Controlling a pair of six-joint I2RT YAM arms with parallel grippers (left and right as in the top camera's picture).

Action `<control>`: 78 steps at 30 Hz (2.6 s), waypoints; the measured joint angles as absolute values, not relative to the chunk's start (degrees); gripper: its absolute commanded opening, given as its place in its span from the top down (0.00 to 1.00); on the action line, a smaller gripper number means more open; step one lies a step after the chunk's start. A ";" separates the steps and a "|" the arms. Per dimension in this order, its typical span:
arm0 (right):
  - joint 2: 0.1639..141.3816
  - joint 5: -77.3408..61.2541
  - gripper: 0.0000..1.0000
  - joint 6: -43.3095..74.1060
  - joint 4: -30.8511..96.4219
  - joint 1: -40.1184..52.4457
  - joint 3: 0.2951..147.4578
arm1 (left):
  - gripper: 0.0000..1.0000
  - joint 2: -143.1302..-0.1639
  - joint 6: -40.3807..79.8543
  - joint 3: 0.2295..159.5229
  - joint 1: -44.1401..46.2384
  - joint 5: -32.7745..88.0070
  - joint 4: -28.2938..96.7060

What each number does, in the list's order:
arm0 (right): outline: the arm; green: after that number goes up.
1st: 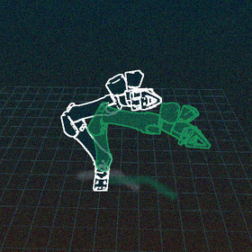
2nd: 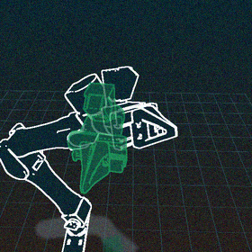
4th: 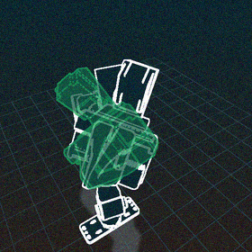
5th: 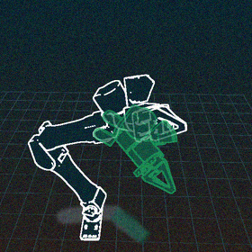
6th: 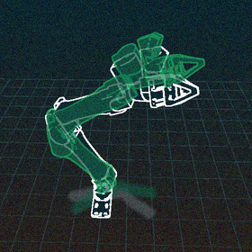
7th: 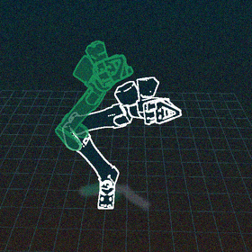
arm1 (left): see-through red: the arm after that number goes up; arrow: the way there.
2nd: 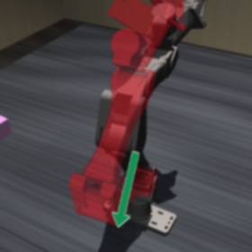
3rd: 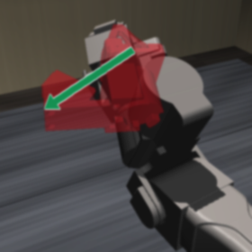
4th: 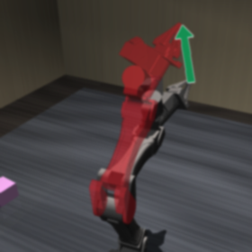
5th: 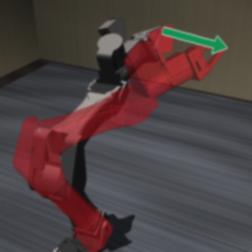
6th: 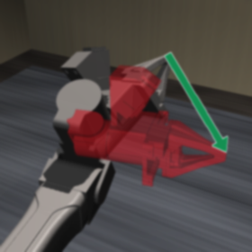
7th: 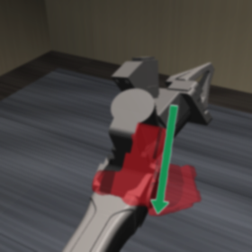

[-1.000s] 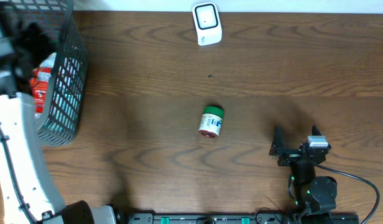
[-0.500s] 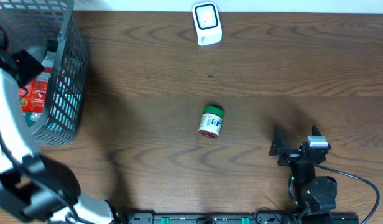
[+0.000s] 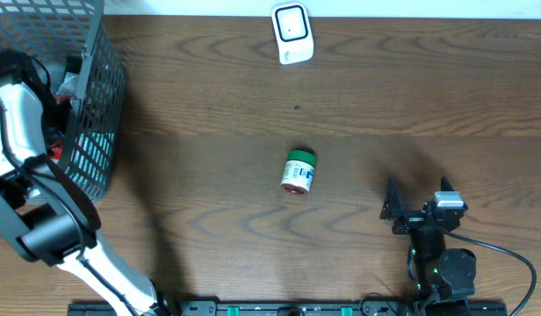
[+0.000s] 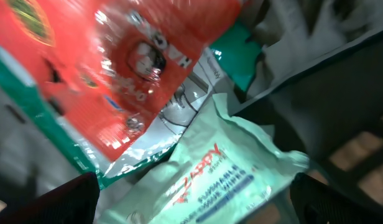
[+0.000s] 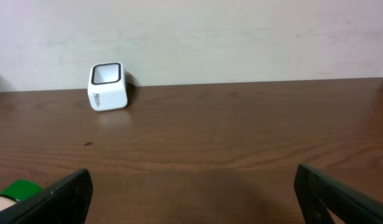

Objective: Scan the item barcode
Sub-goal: 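Reach the left gripper back into the basket toward the wipes pack, then grasp the light green wipes pack and lift it out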

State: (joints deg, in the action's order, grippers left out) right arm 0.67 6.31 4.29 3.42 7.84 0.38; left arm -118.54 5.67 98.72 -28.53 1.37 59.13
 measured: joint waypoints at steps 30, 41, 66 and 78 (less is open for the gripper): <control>0.67 6.31 0.01 4.32 3.42 7.84 0.38 | 0.93 -123.17 4.47 101.16 -28.82 4.82 63.83; 0.67 6.31 0.01 4.29 3.40 7.84 0.38 | 0.93 -109.08 4.95 101.56 -29.93 5.32 60.07; 0.67 6.31 0.01 4.29 3.42 7.84 0.38 | 0.93 -72.77 13.28 102.32 -30.59 15.22 57.12; 0.69 6.31 0.01 4.32 3.42 7.84 0.38 | 0.93 -73.80 7.22 100.44 -17.58 35.90 69.45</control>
State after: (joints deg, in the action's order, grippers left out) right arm 0.69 6.31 4.32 3.42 7.84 0.38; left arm -73.80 7.22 100.44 -17.58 35.90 69.45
